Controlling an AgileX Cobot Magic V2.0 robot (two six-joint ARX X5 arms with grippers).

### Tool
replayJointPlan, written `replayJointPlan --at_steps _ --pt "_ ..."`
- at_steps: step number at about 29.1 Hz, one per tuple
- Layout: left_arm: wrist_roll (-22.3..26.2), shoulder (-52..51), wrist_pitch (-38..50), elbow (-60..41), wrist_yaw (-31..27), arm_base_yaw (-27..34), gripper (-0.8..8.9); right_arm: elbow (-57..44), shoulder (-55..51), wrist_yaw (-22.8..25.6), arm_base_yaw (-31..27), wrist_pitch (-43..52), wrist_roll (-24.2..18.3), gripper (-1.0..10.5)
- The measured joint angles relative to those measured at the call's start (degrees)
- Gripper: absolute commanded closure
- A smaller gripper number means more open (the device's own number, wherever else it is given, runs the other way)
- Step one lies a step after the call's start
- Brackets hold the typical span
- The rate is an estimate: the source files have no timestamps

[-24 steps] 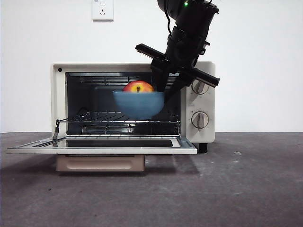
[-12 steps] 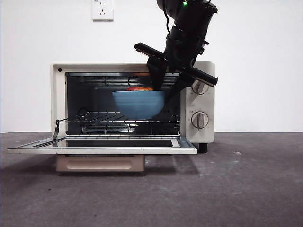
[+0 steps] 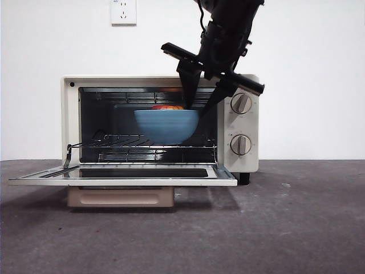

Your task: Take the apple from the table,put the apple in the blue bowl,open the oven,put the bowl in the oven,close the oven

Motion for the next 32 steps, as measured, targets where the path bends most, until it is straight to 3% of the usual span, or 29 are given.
replayJointPlan --at_steps 5,10,19,24,27,32 --pt "0.02 0.00 0.00 0.00 0.00 0.00 8.07 0.02 -1.01 0.50 0.00 -4.39 -2.95 7.9" --pt "0.00 0.00 1.97 0.00 0.00 0.00 8.07 0.02 -5.79 0.68 0.07 -4.74 -8.50 7.9" --pt "0.00 6.03 7.23 0.00 0.02 1.18 8.07 0.13 -19.80 0.70 1.40 -10.23 -24.59 7.9" --pt "-0.07 13.00 11.26 0.00 0.04 5.64 8.07 0.13 -27.34 0.70 2.82 -20.70 -33.31 7.9" --pt "-0.15 17.16 14.12 0.00 1.40 9.53 8.07 0.07 -30.82 0.98 3.32 -26.03 -35.95 7.9" --pt "-0.26 25.53 18.49 0.00 8.72 15.67 8.07 -2.58 -36.28 1.36 3.61 -28.57 -38.16 7.9"
